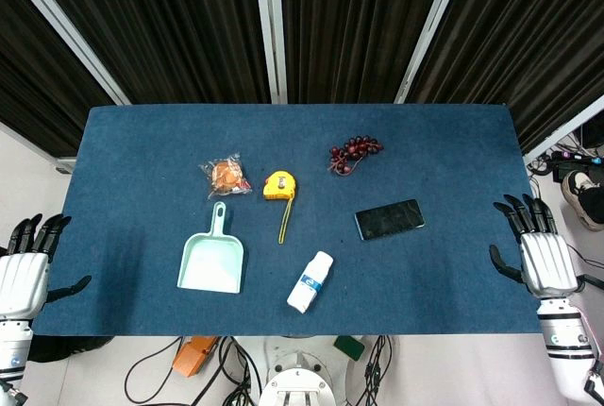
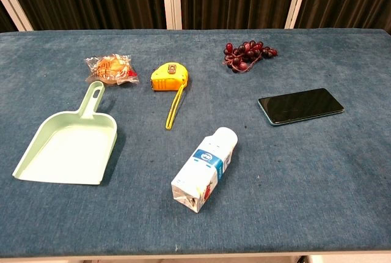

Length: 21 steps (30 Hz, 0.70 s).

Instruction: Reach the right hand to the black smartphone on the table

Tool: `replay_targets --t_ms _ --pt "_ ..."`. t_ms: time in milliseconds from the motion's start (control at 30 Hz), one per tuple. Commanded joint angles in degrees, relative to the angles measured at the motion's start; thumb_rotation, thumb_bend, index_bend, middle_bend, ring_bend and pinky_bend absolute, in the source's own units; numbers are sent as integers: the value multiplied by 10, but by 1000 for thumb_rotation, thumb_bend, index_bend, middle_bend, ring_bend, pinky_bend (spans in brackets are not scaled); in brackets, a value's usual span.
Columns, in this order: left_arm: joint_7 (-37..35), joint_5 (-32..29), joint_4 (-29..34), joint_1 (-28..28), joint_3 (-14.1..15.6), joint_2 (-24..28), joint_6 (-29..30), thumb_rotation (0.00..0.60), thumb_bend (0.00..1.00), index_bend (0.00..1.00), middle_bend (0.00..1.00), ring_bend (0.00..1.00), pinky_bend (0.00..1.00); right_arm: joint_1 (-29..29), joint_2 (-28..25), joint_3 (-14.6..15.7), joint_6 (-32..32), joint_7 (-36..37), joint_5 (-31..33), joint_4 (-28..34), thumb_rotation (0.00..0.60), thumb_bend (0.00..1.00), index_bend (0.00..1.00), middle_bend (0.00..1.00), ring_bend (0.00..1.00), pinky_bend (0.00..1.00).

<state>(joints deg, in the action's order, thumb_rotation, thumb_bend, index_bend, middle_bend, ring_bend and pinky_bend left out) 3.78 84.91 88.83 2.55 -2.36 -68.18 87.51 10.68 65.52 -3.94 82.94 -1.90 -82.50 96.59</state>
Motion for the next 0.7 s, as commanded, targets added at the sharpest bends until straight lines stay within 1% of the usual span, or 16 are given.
replay_targets --t_ms 33,133,233,300,367,533,700 --pt "1 -3 -1 2 -2 0 -4 600 111 110 92 28 0 4 1 -5 -6 -11 3 3 600 468 209 153 0 0" --pt "1 -4 -3 5 -2 0 -9 600 111 110 92 28 0 14 5 -8 -29 -21 13 4 600 448 190 152 0 0" --pt "3 -2 -3 6 -2 0 -11 600 111 111 92 28 0 40 12 -12 -80 -37 26 6 600 384 148 131 0 0" --pt "3 -2 -1 7 -2 -1 -11 600 111 111 93 28 0 64 24 -17 -115 -50 33 -1 600 363 145 121 0 0" --pt "5 -2 1 8 -3 -2 -11 600 111 111 92 28 0 94 47 -28 -157 -66 49 -19 600 361 176 118 0 0" --pt "14 -7 7 9 -5 0 -13 600 111 111 92 28 0 161 125 -52 -237 -129 104 -90 600 367 310 118 0 0" --pt "20 -19 13 7 -6 6 -17 600 111 110 92 28 0 198 176 -57 -286 -158 143 -138 600 370 320 119 0 0"
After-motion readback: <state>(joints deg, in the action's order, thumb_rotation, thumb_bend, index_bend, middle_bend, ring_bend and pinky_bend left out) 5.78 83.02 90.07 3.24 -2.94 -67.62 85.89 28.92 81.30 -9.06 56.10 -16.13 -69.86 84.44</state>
